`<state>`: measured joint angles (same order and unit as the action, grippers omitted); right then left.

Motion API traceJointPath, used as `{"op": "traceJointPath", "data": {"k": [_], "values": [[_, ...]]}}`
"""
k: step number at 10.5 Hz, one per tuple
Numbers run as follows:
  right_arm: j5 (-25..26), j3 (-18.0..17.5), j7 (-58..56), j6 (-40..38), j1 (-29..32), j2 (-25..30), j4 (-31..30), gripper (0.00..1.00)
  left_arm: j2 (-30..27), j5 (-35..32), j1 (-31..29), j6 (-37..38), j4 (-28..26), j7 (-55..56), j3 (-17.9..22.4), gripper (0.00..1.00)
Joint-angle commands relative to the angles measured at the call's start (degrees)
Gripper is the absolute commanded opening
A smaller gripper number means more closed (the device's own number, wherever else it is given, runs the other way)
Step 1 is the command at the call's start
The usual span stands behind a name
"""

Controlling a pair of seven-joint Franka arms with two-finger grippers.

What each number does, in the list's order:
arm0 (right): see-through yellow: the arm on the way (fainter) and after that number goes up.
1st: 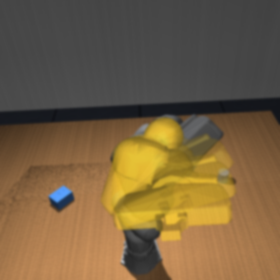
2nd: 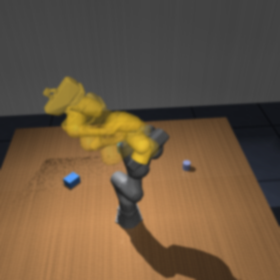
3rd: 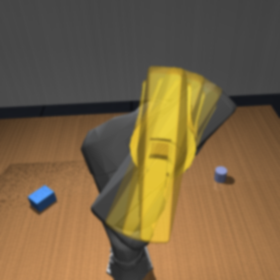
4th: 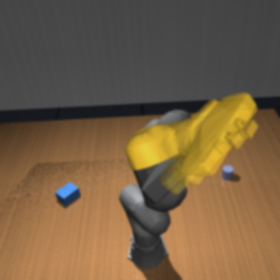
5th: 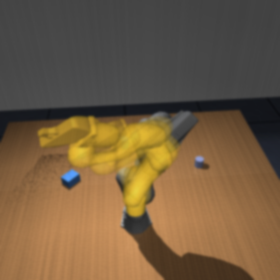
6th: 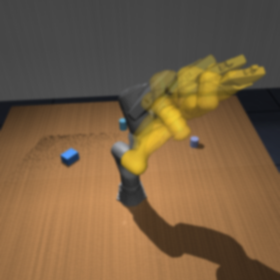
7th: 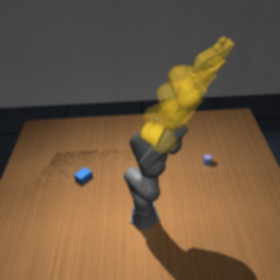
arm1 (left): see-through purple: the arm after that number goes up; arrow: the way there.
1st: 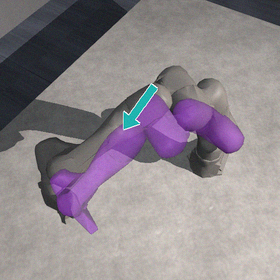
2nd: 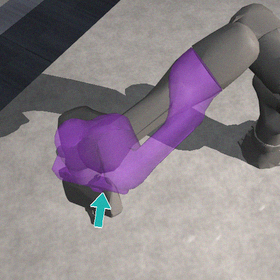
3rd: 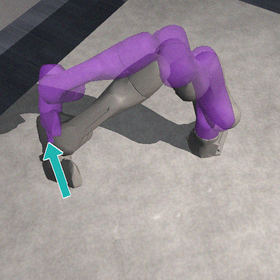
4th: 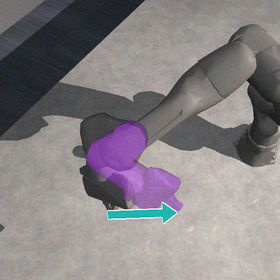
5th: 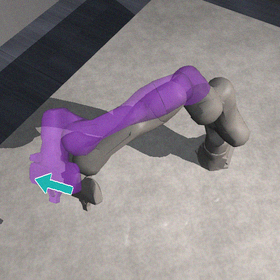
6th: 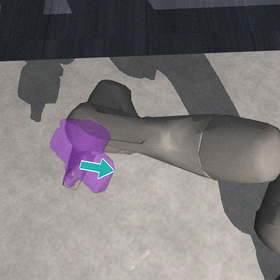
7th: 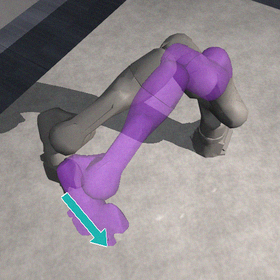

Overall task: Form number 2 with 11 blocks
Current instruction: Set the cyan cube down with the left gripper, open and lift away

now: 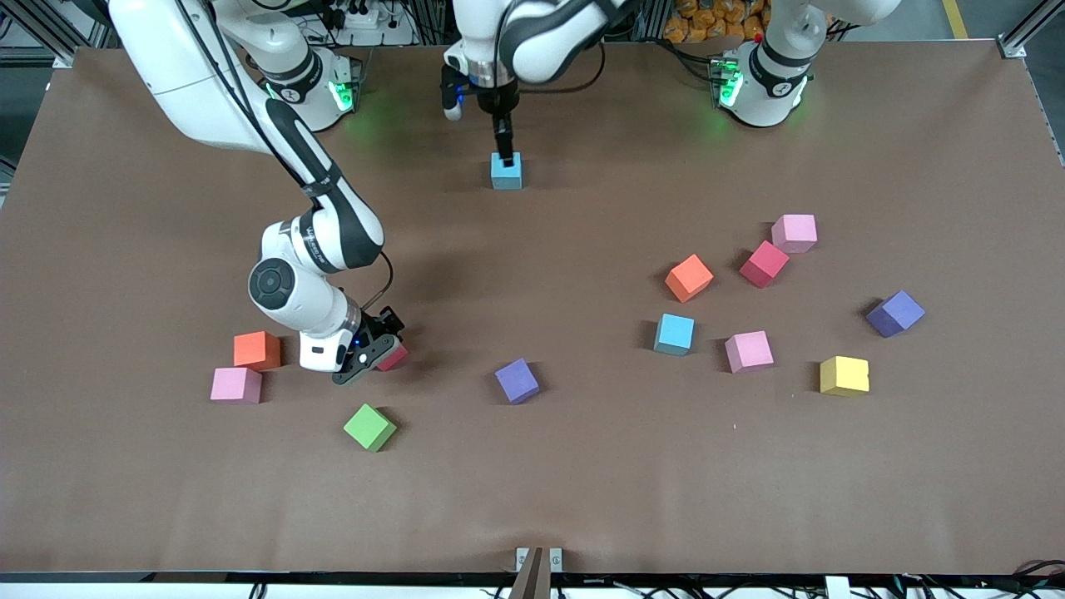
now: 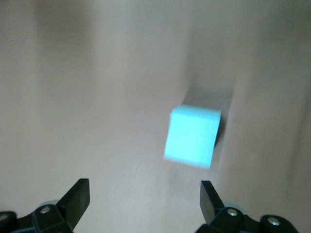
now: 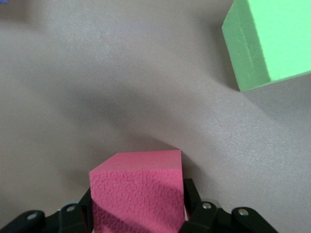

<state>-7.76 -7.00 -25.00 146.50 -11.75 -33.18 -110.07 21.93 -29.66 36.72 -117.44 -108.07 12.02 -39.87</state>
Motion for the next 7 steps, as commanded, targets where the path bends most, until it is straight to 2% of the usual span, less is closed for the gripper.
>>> {"op": "traceJointPath", "data": {"k": [1, 3, 7], "values": [[0.38, -0.56, 0.22, 0.01, 0.67, 0.31, -0.15, 0.51, -13.89, 13.51, -9.77, 14.47, -1.88, -0.24, -2.92, 1.0], [0.38, -0.65, 1.0, -0.07, 0.67, 0.83, 0.03, 0.27, -18.66, 18.39, -17.97, 19.33, -1.88, -0.5, -0.75, 1.0], [0.21, -0.74, 3.63, -5.16, 0.59, 2.06, 2.66, 0.24, -17.63, 18.32, -23.18, 17.53, -2.58, -6.45, 14.0, 1.0]]}}
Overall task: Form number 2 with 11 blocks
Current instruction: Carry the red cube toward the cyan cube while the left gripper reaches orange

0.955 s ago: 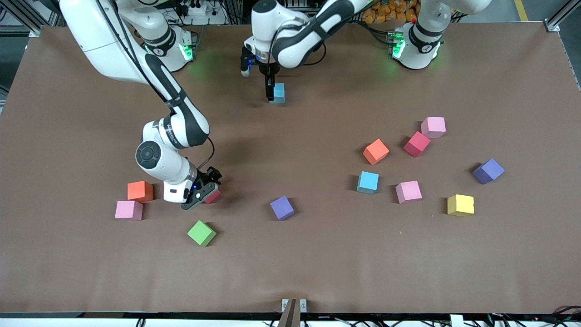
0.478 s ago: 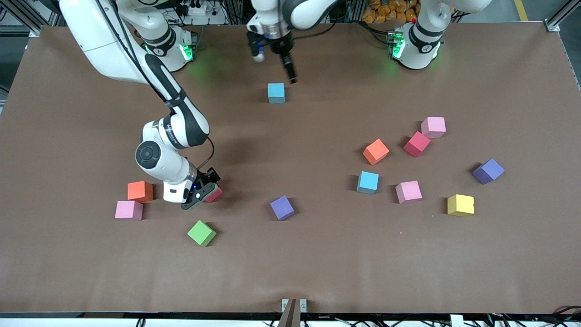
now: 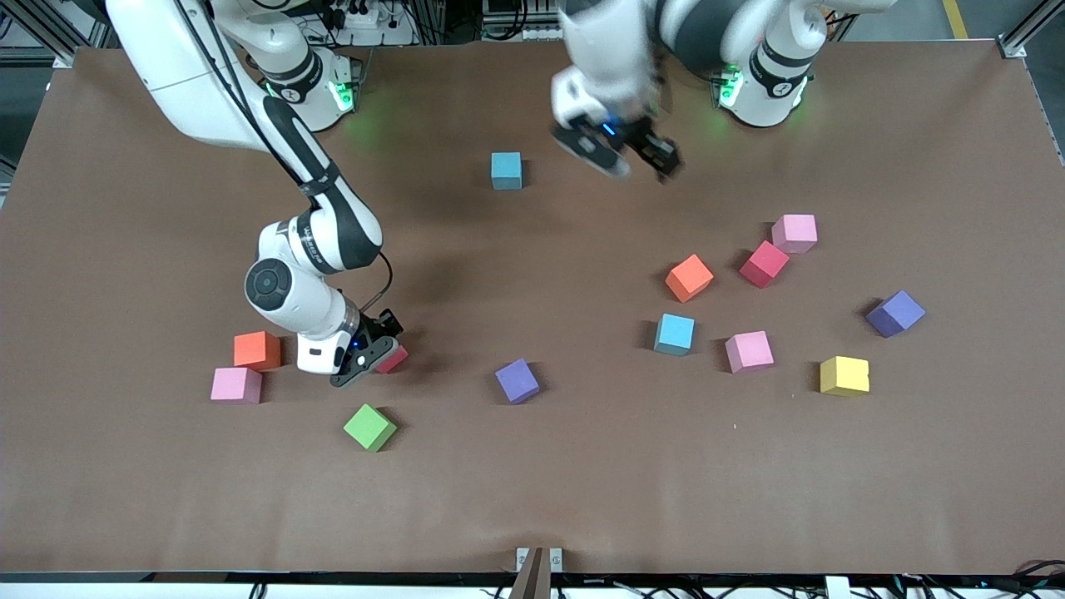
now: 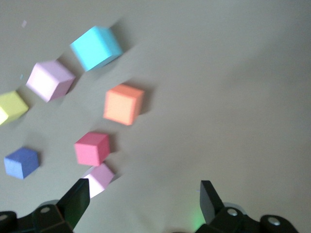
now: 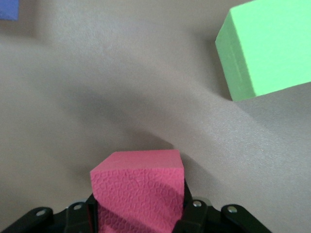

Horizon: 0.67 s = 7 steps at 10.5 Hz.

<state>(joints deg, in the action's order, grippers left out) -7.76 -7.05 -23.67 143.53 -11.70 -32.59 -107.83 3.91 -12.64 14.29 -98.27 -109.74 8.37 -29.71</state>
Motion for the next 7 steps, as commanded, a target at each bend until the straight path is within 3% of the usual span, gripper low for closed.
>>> {"op": "traceJointPath", "data": {"k": [1, 2, 4, 7], "values": [[0.2, -1.3, 4.06, -2.64, 0.28, 1.74, 0.43, 0.24, 0.75, 1.13, -0.93, -2.62, -0.92, -4.39, 8.91, 1.0], [0.2, -2.35, 4.68, -2.82, 0.36, 1.92, 0.43, 0.25, 0.75, 1.47, -1.36, -4.54, -1.18, -9.28, 13.66, 1.0], [0.55, -4.45, 2.94, -4.82, 0.28, 3.49, -0.01, 0.25, 0.4, 1.57, -1.98, -9.63, -4.59, -16.51, 18.7, 1.0], [4.13, -8.14, -4.5, -11.85, 0.19, 8.93, -1.24, 0.25, -4.33, 1.65, -2.24, -23.86, -17.67, -22.32, 22.84, 1.0]]}}
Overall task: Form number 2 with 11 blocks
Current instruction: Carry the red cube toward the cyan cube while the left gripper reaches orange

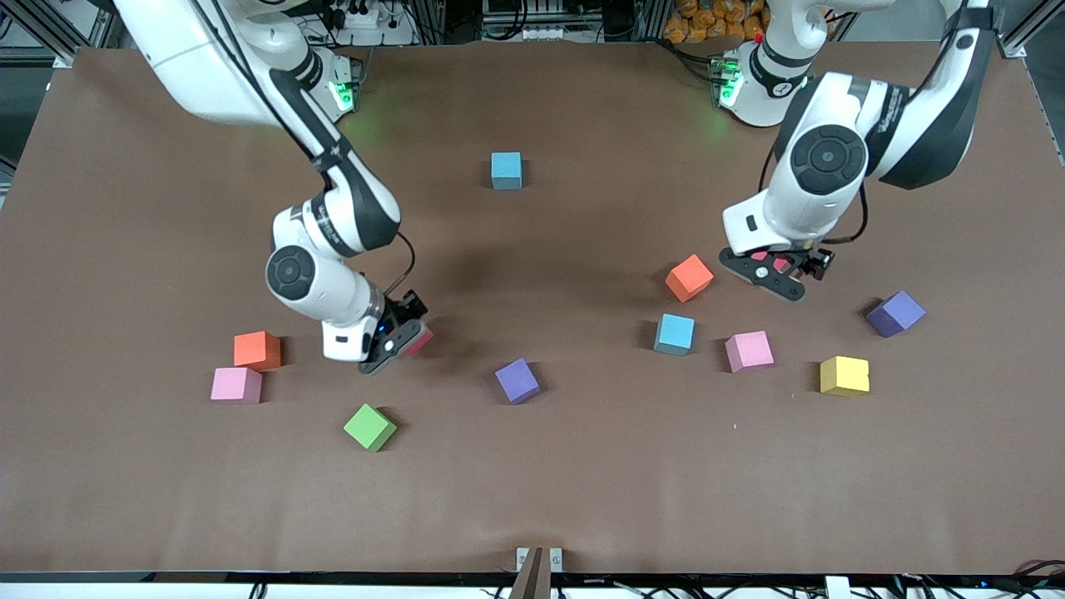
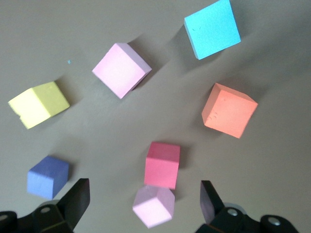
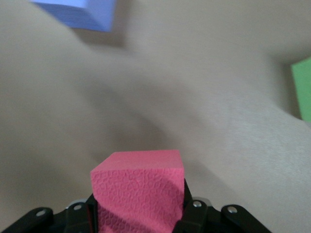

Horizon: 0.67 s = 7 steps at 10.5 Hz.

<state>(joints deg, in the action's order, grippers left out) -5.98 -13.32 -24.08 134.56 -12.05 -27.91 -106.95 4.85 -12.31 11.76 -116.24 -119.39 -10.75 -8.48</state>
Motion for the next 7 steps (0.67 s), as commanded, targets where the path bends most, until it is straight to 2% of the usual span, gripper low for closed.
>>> {"op": "traceJointPath", "data": {"k": [1, 4, 5, 7], "values": [[3.34, -3.02, -5.43, -4.03, 0.53, 6.27, -3.43, 0.25, -5.81, 1.33, 0.28, -6.45, -8.92, -3.75, 1.72, 1.0], [6.16, -8.46, -6.59, -4.04, 0.62, 11.99, -9.23, 0.25, -5.21, 1.33, 1.07, -17.41, -14.98, -7.35, 1.45, 1.0], [6.25, -10.48, -6.76, -3.95, 0.53, 13.66, -11.51, 0.26, -3.55, 1.5, 1.77, -18.75, -15.0, -7.27, 1.19, 1.0], [6.33, -13.21, -6.85, -4.04, -0.08, 16.91, -15.64, 0.26, -0.29, 6.22, 4.49, -21.55, -14.73, -6.66, 1.1, 1.0]]}}
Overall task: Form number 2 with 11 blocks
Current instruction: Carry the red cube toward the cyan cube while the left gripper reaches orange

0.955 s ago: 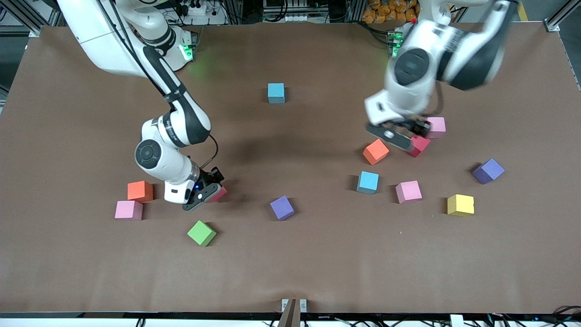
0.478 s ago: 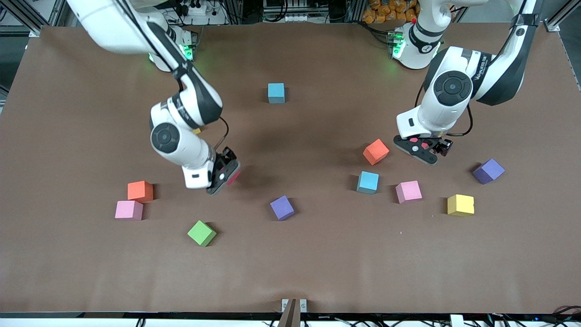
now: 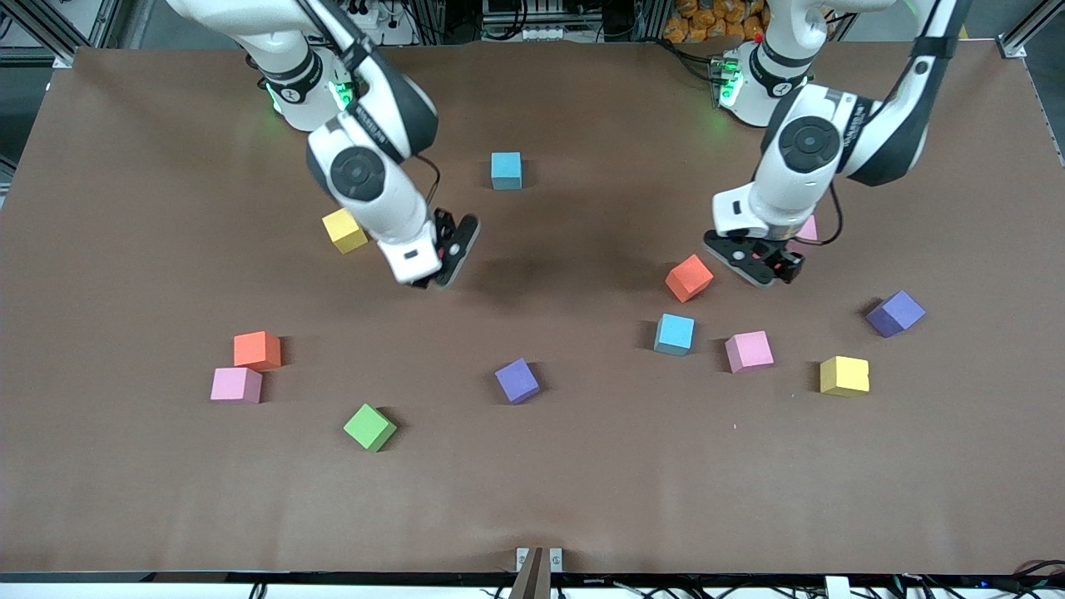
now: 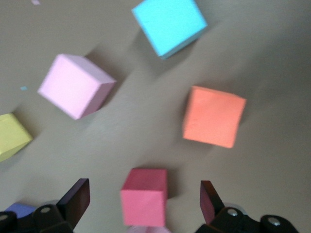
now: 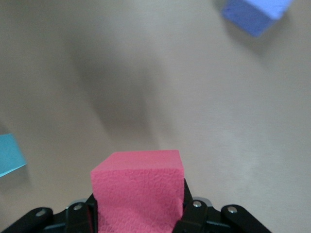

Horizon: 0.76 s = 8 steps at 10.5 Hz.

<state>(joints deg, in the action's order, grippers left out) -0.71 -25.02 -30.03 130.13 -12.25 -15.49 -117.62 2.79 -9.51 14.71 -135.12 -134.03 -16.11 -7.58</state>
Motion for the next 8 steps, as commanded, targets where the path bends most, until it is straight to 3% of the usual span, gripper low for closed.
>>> {"op": "traceJointPath", "data": {"k": [1, 4, 8], "values": [[1.06, -1.87, -0.91, 0.3, -1.53, 5.29, -6.29, 0.26, 3.17, 4.75, 2.77, -4.26, -0.09, -1.12, 0.2, 1.0], [1.84, -5.81, -0.82, -0.31, -2.16, 5.56, -7.88, 0.25, 6.43, 6.87, 3.93, -7.95, -0.09, -1.11, 0.37, 1.0], [9.29, -12.06, -0.82, 3.79, -2.51, 5.56, -13.31, 0.18, 8.89, 6.79, 3.93, -11.21, 0.0, -1.11, 0.64, 1.0]]}}
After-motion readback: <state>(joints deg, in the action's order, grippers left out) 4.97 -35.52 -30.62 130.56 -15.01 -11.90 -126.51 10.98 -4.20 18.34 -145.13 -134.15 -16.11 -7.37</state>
